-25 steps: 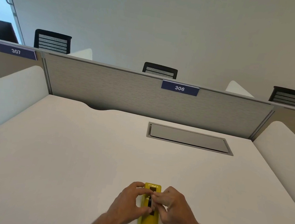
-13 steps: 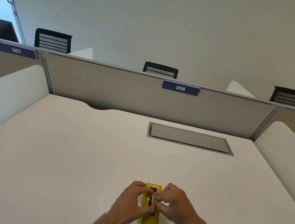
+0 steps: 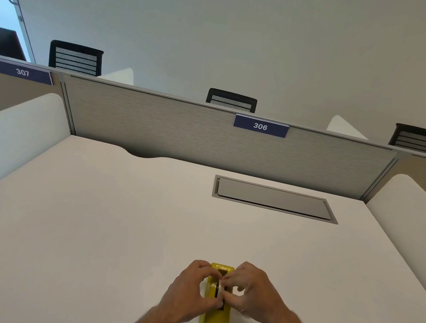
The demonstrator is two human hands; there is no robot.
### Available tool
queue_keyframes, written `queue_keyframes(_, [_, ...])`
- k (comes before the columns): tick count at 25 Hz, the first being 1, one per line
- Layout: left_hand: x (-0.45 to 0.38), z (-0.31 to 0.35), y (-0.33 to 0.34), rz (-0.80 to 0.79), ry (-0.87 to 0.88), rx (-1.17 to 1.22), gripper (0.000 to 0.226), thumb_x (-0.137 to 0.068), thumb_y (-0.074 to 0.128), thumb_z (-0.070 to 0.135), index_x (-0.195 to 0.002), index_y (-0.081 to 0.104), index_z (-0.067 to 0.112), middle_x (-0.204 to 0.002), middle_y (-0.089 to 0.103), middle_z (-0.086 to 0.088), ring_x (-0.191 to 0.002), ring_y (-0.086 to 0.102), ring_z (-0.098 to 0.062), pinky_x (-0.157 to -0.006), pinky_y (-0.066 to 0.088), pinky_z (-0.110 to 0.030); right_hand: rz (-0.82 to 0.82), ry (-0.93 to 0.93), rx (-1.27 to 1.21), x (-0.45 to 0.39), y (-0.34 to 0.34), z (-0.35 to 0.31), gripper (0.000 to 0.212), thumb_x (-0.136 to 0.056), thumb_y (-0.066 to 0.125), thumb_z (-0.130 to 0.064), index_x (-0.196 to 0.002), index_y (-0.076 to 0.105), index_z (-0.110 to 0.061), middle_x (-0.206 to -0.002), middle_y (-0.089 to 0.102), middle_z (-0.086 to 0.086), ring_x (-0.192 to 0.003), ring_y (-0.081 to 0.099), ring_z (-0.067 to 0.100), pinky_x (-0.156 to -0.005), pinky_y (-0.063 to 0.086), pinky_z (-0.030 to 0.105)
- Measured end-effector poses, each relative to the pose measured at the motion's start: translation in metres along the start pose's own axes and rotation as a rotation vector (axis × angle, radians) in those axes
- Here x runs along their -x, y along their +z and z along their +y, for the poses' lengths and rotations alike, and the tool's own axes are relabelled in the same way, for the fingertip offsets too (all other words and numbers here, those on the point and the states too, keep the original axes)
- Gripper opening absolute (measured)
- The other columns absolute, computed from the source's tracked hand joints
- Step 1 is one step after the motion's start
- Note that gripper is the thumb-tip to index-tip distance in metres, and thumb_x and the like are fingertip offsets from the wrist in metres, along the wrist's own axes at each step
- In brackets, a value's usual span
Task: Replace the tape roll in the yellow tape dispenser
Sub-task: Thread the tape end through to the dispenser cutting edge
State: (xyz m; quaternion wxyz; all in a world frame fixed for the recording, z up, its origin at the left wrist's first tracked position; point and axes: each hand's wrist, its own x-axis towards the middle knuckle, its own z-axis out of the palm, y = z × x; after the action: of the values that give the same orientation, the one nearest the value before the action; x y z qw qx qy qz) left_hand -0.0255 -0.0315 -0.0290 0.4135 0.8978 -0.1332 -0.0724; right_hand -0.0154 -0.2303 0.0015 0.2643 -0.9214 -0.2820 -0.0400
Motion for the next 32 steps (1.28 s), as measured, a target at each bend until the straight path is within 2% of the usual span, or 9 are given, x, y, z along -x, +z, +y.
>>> queue_keyframes(3, [-0.0009, 0.0004, 0.0004, -0.007, -0.006, -0.015, 0.054, -0.064, 0.073, 0.066, -0.113, 0.058, 0.050, -0.122, 0.039, 0.030, -0.109, 0.044, 0.007, -0.089, 0.039, -0.011, -0.025, 0.011, 0.002, 0.0018, 0.0021, 0.0007, 0.017, -0.079, 0.069, -0.041, -0.090, 0.077, -0.030, -0.085, 0.074, -0.019, -0.081, 0.055, 0.006, -0.066, 0.047, 0.015])
queue_keyframes(6, [-0.0020, -0.0005, 0.0003, -0.012, -0.009, -0.008, 0.054, -0.059, 0.076, 0.061, -0.109, 0.057, 0.051, -0.123, 0.042, 0.029, -0.107, 0.046, 0.007, -0.089, 0.043, -0.014, -0.006, 0.018, -0.022, -0.0015, -0.0014, -0.0003, 0.011, -0.083, 0.069, -0.031, -0.087, 0.079, -0.028, -0.083, 0.076, -0.018, -0.078, 0.057, 0.009, -0.067, 0.041, 0.009])
queue_keyframes(8, [-0.0016, -0.0005, 0.0000, -0.015, -0.008, -0.011, 0.051, -0.059, 0.077, 0.059, -0.105, 0.055, 0.054, -0.122, 0.041, 0.030, -0.106, 0.045, 0.011, -0.089, 0.044, -0.014, -0.015, 0.044, -0.050, -0.0045, -0.0044, 0.0003, 0.011, -0.081, 0.071, -0.029, -0.087, 0.080, -0.028, -0.084, 0.076, -0.017, -0.080, 0.060, 0.007, -0.068, 0.043, 0.009])
queue_keyframes(10, [-0.0018, -0.0007, 0.0001, -0.012, 0.000, -0.008, 0.050, -0.059, 0.077, 0.060, -0.104, 0.055, 0.054, -0.121, 0.042, 0.030, -0.105, 0.046, 0.011, -0.090, 0.046, -0.016, -0.050, 0.079, -0.066, -0.0059, -0.0062, 0.0014, 0.017, -0.078, 0.071, -0.036, -0.091, 0.079, -0.029, -0.087, 0.075, -0.017, -0.087, 0.058, 0.005, -0.067, 0.050, 0.015])
queue_keyframes(14, [-0.0024, -0.0009, -0.0011, -0.004, 0.005, -0.017, 0.054, -0.061, 0.075, 0.062, -0.111, 0.059, 0.047, -0.122, 0.043, 0.028, -0.110, 0.047, 0.002, -0.095, 0.046, -0.019, -0.095, 0.068, -0.003, -0.0036, -0.0017, 0.0028, 0.035, -0.073, 0.070, -0.052, -0.102, 0.076, -0.031, -0.093, 0.073, -0.019, -0.093, 0.054, 0.005, -0.067, 0.053, 0.020])
queue_keyframes(21, [-0.0025, -0.0004, -0.0012, -0.004, -0.004, -0.051, 0.058, -0.061, 0.077, 0.061, -0.114, 0.059, 0.046, -0.126, 0.045, 0.028, -0.114, 0.045, 0.003, -0.095, 0.044, -0.019, -0.043, 0.087, -0.045, -0.0077, 0.0001, 0.0034, 0.015, -0.079, 0.069, -0.041, -0.090, 0.079, -0.037, -0.080, 0.075, -0.020, -0.086, 0.058, 0.005, -0.065, 0.052, 0.022])
queue_keyframes(25, [-0.0027, 0.0007, -0.0022, -0.002, -0.004, -0.059, 0.057, -0.060, 0.075, 0.064, -0.112, 0.059, 0.047, -0.126, 0.046, 0.028, -0.114, 0.044, 0.004, -0.096, 0.044, -0.019, -0.044, 0.065, -0.047, -0.0057, 0.0003, 0.0034, 0.020, -0.075, 0.071, -0.043, -0.091, 0.078, -0.034, -0.083, 0.074, -0.020, -0.087, 0.059, 0.004, -0.062, 0.051, 0.015])
queue_keyframes(28, [-0.0028, 0.0014, -0.0016, 0.001, -0.005, -0.064, 0.058, -0.060, 0.076, 0.063, -0.112, 0.059, 0.046, -0.125, 0.046, 0.027, -0.113, 0.046, 0.002, -0.096, 0.046, -0.020, -0.032, 0.056, -0.055, -0.0065, -0.0006, 0.0026, 0.015, -0.079, 0.070, -0.039, -0.089, 0.079, -0.034, -0.081, 0.075, -0.019, -0.083, 0.058, 0.003, -0.065, 0.042, 0.007])
queue_keyframes(32, [-0.0024, 0.0021, -0.0014, 0.001, -0.010, -0.073, 0.058, -0.061, 0.076, 0.062, -0.113, 0.059, 0.046, -0.127, 0.046, 0.026, -0.112, 0.048, 0.000, -0.095, 0.047, -0.022, -0.031, 0.057, -0.041, -0.0057, -0.0015, 0.0028, 0.018, -0.079, 0.069, -0.042, -0.092, 0.079, -0.033, -0.085, 0.075, -0.020, -0.083, 0.058, -0.001, -0.065, 0.042, 0.006])
